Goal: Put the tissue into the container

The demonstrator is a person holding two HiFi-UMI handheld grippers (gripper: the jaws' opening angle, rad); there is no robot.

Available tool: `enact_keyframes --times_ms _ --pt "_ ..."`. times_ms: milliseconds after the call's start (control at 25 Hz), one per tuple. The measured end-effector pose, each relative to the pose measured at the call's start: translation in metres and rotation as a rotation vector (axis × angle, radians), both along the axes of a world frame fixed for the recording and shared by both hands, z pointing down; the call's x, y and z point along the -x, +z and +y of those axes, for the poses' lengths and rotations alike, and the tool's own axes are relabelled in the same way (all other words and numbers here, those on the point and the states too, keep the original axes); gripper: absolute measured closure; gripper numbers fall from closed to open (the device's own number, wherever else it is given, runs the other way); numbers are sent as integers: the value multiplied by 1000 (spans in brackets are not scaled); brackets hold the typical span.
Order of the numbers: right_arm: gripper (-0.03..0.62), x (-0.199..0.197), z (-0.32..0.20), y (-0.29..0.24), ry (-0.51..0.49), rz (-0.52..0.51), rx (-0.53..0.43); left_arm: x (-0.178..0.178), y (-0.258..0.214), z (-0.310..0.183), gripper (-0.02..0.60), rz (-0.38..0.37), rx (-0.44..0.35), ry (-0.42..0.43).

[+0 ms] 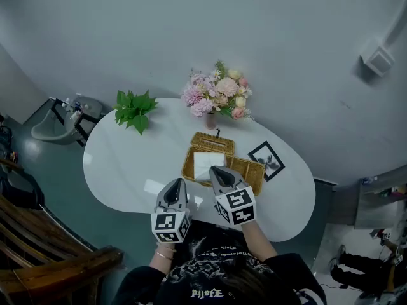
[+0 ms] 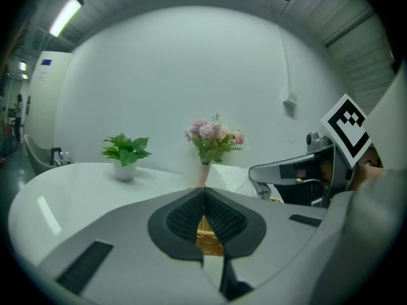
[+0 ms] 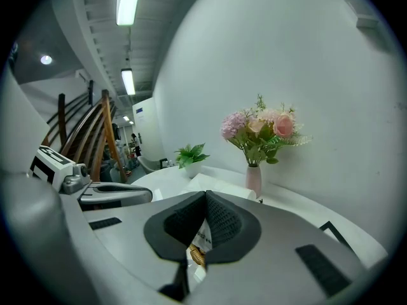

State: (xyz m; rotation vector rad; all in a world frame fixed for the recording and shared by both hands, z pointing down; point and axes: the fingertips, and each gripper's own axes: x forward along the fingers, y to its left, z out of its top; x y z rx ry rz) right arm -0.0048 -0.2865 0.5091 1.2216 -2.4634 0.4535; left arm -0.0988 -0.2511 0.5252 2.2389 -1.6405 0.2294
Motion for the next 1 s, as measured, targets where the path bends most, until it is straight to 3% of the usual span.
enact_keyframes --times_ms 1000 --pt "571 26 -23 41 40 60 62 42 18 -7 557 -6 44 -41"
